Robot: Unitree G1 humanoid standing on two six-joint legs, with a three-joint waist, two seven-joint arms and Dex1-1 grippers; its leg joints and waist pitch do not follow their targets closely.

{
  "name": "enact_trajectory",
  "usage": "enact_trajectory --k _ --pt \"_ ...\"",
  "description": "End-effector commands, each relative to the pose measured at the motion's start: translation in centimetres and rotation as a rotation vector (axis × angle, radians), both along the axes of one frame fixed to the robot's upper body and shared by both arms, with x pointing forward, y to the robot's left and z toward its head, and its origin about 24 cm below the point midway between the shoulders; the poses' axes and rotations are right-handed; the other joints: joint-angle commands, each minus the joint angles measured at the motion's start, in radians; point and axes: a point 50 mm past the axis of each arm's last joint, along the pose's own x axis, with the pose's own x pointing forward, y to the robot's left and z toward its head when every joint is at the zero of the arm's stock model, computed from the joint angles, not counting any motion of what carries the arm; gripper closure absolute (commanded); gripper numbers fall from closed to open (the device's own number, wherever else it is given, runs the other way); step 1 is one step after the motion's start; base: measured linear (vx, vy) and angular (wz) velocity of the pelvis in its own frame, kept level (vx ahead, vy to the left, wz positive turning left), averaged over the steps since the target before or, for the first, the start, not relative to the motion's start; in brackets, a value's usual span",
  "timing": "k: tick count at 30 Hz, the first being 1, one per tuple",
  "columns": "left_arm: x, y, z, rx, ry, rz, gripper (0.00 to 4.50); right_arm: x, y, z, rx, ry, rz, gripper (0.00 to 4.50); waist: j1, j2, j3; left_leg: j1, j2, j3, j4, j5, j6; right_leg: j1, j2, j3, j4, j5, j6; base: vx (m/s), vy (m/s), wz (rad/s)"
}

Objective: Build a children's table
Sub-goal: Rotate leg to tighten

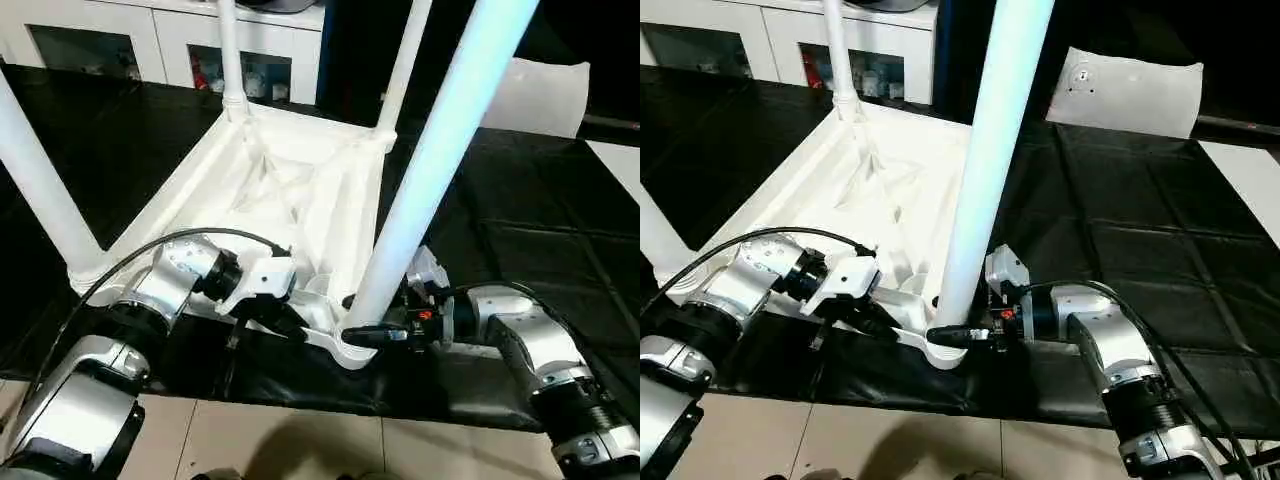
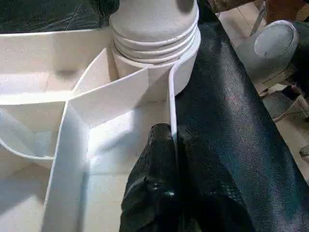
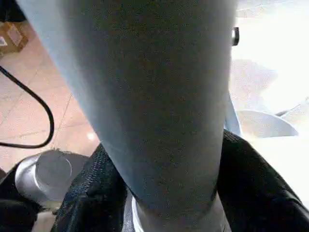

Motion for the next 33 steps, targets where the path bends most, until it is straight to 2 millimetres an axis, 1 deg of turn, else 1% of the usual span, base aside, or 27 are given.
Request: enact_trajectory --k 1,2,5,7,8,9,10,11,12,13,14,15,16,17,18,19,21,24,25,26,27,28,29,30,31,32,33 --pt "-0.3 -1.0 0.2 0.041 -0.001 -0.106 4.50 0.0 0.0 0.4 0.004 0.011 0.027 2.34 -0.001 0.012 -0.067 -0.001 0.049 -0.002 -0.064 -0.048 0.056 0.063 -0.086 0.054 -0.050 -0.041 -0.264 0.000 0.000 0.00" --pt "-0.2 -1.0 0.2 0.041 -0.001 -0.101 4.50 0.0 0.0 0.4 0.004 0.015 0.028 2.34 0.000 0.013 -0.067 0.000 0.049 -0.002 -0.065 -0.050 0.055 0.062 -0.086 0.054 -0.051 -0.044 -0.262 0.000 0.000 0.00" --pt "0.0 -0.9 0.1 0.018 0.010 -0.051 4.50 0.0 0.2 0.5 0.026 0.026 -0.012 2.39 0.004 0.011 -0.067 -0.001 0.048 -0.002 -0.065 -0.044 0.051 0.064 -0.086 0.054 -0.050 -0.046 -0.256 0.000 0.000 0.00" --pt "0.3 -1.2 0.1 -0.023 0.015 0.046 4.50 0.4 0.5 0.3 0.034 0.034 -0.105 2.39 0.002 0.011 -0.066 -0.001 0.048 -0.002 -0.066 -0.048 0.045 0.063 -0.086 0.054 -0.051 -0.055 -0.252 0.000 0.000 0.00" --pt "0.4 -1.3 0.0 -0.024 0.014 0.058 4.50 0.4 0.6 0.3 0.031 0.034 -0.117 2.39 0.002 0.011 -0.064 0.000 0.048 -0.003 -0.067 -0.062 0.038 0.061 -0.087 0.054 -0.055 -0.084 -0.246 0.000 0.000 0.00" --pt "0.5 -1.3 0.0 -0.024 0.012 0.088 4.50 0.6 0.7 0.2 0.022 0.034 -0.147 2.39 -0.003 0.012 -0.061 0.000 0.045 -0.005 -0.070 -0.089 0.025 0.059 -0.088 0.054 -0.062 -0.140 -0.233 0.000 0.000 0.00" --pt "0.8 -1.4 -0.1 -0.021 0.002 0.142 4.50 0.8 1.1 0.0 0.002 0.026 -0.208 2.39 -0.005 0.017 -0.057 0.002 0.044 -0.006 -0.072 -0.124 0.012 0.057 -0.089 0.055 -0.071 -0.214 -0.214 0.000 0.000 0.00" --pt "1.0 -1.4 -0.2 -0.021 -0.004 0.180 4.50 1.0 1.4 -0.2 -0.008 0.027 -0.243 2.39 -0.008 0.015 -0.055 0.002 0.043 -0.007 -0.074 -0.138 0.003 0.055 -0.087 0.055 -0.076 -0.253 -0.201 0.000 0.000 0.00" --pt "1.4 -1.7 -0.2 -0.041 -0.007 0.255 4.50 1.3 2.0 -0.4 -0.023 0.030 -0.308 2.40 -0.014 0.015 -0.052 0.003 0.041 -0.010 -0.076 -0.168 -0.011 0.054 -0.088 0.053 -0.084 -0.337 -0.174 0.000 0.000 0.00" --pt "1.5 -1.9 -0.1 -0.057 -0.005 0.283 4.50 1.4 2.3 -0.6 -0.027 0.031 -0.336 2.41 -0.017 0.016 -0.051 0.005 0.042 -0.011 -0.077 -0.179 -0.018 0.051 -0.089 0.053 -0.089 -0.376 -0.162 0.000 0.000 0.00" --pt "1.8 -2.5 0.0 -0.089 -0.006 0.350 4.50 1.7 3.0 -0.8 -0.023 0.047 -0.414 2.42 -0.023 0.012 -0.051 -0.001 0.039 -0.016 -0.079 -0.186 -0.023 0.055 -0.090 0.051 -0.092 -0.420 -0.140 0.000 0.000 0.00" --pt "2.1 -3.1 0.1 -0.116 -0.010 0.414 4.50 2.0 3.9 -1.0 -0.019 0.060 -0.487 2.42 -0.030 0.009 -0.052 -0.004 0.039 -0.018 -0.081 -0.180 -0.027 0.055 -0.089 0.050 -0.094 -0.438 -0.124 0.000 0.000 0.00" --pt "2.3 -3.7 0.2 -0.137 -0.014 0.475 4.50 2.3 4.7 -1.2 -0.022 0.068 -0.547 2.43 -0.038 0.011 -0.052 -0.005 0.038 -0.019 -0.081 -0.176 -0.028 0.053 -0.088 0.050 -0.094 -0.442 -0.119 0.000 0.000 0.00" --pt "2.5 -4.2 0.3 -0.152 -0.019 0.529 4.50 2.4 5.4 -1.4 -0.028 0.072 -0.598 2.44 -0.043 0.010 -0.053 -0.008 0.038 -0.019 -0.081 -0.170 -0.030 0.054 -0.087 0.051 -0.092 -0.433 -0.119 0.000 0.000 0.00" --pt "2.6 -4.8 0.3 -0.162 -0.020 0.571 4.50 2.6 6.1 -1.5 -0.030 0.081 -0.647 2.46 -0.049 0.005 -0.053 -0.009 0.037 -0.019 -0.080 -0.161 -0.031 0.051 -0.087 0.050 -0.093 -0.424 -0.121 0.000 0.000 0.00" --pt "2.7 -5.2 0.3 -0.168 -0.024 0.598 4.50 2.8 6.5 -1.6 -0.032 0.089 -0.681 2.47 -0.053 0.009 -0.055 -0.005 0.035 -0.018 -0.077 -0.160 -0.027 0.049 -0.087 0.051 -0.094 -0.423 -0.125 0.000 0.000 0.00" --pt "2.8 -6.2 0.2 -0.175 -0.038 0.648 4.50 3.2 7.4 -1.7 -0.038 0.092 -0.751 2.47 -0.058 0.009 -0.055 -0.006 0.034 -0.015 -0.075 -0.143 -0.010 0.049 -0.083 0.053 -0.092 -0.375 -0.141 0.000 0.000 0.00" --pt "2.9 -7.7 0.1 -0.170 -0.081 0.722 4.50 3.9 8.6 -1.8 -0.058 0.089 -0.872 2.47 -0.065 0.012 -0.059 -0.007 0.037 -0.013 -0.075 -0.105 -0.004 0.051 -0.082 0.054 -0.080 -0.259 -0.179 0.000 0.000 0.00" --pt "2.9 -8.0 0.1 -0.166 -0.089 0.733 4.50 4.0 8.7 -1.8 -0.060 0.095 -0.900 2.47 -0.063 0.011 -0.060 -0.006 0.034 -0.011 -0.073 -0.099 0.003 0.055 -0.081 0.054 -0.080 -0.241 -0.182 0.000 0.000 0.00" --pt "2.9 -8.3 0.1 -0.162 -0.100 0.746 4.50 4.2 9.1 -1.6 -0.043 0.099 -0.912 2.47 -0.062 0.014 -0.061 -0.006 0.034 -0.011 -0.074 -0.092 0.007 0.055 -0.081 0.055 -0.079 -0.225 -0.184 0.000 0.000 0.00" --pt "2.9 -8.6 0.1 -0.160 -0.108 0.755 4.50 4.2 9.3 -1.5 -0.030 0.101 -0.917 2.47 -0.063 0.013 -0.061 -0.007 0.034 -0.011 -0.074 -0.086 0.015 0.057 -0.080 0.055 -0.078 -0.198 -0.188 0.000 0.000 0.00" --pt "2.8 -8.9 0.1 -0.146 -0.119 0.752 4.50 4.3 9.7 -1.1 -0.015 0.091 -0.925 2.15 -0.063 0.017 -0.062 -0.006 0.035 -0.011 -0.074 -0.087 0.020 0.058 -0.080 0.055 -0.077 -0.182 -0.192 0.000 0.000 0.00" --pt "2.8 -8.9 0.1 -0.139 -0.123 0.751 4.50 4.4 9.7 -1.0 -0.009 0.088 -0.936 2.15 -0.064 0.016 -0.061 -0.006 0.036 -0.010 -0.075 -0.089 0.022 0.056 -0.080 0.055 -0.077 -0.177 -0.195 0.000 0.000 0.00" --pt "2.8 -8.9 0.1 -0.133 -0.128 0.748 4.50 4.5 9.7 -1.0 -0.001 0.090 -0.944 1.95 -0.063 0.021 -0.060 -0.006 0.035 -0.011 -0.076 -0.090 0.023 0.058 -0.080 0.055 -0.077 -0.172 -0.197 0.000 0.000 0.00" --pt "2.8 -8.7 0.0 -0.128 -0.133 0.736 4.50 4.5 9.5 -0.9 0.011 0.096 -0.948 1.95 -0.064 0.018 -0.060 -0.007 0.036 -0.011 -0.077 -0.098 0.025 0.059 -0.080 0.055 -0.078 -0.172 -0.197 0.000 0.000 0.00" --pt "2.8 -8.5 0.0 -0.121 -0.134 0.727 4.50 4.6 9.1 -0.8 0.027 0.094 -0.951 1.80 -0.064 0.020 -0.060 -0.005 0.036 -0.011 -0.077 -0.106 0.025 0.059 -0.081 0.055 -0.079 -0.177 -0.197 0.000 0.000 0.00" --pt "2.6 -8.2 0.0 -0.121 -0.143 0.687 4.50 4.5 8.5 -0.6 0.046 0.066 -0.937 1.76 -0.064 0.022 -0.061 -0.005 0.036 -0.012 -0.077 -0.108 0.025 0.059 -0.081 0.055 -0.079 -0.177 -0.197 0.000 0.000 0.00"
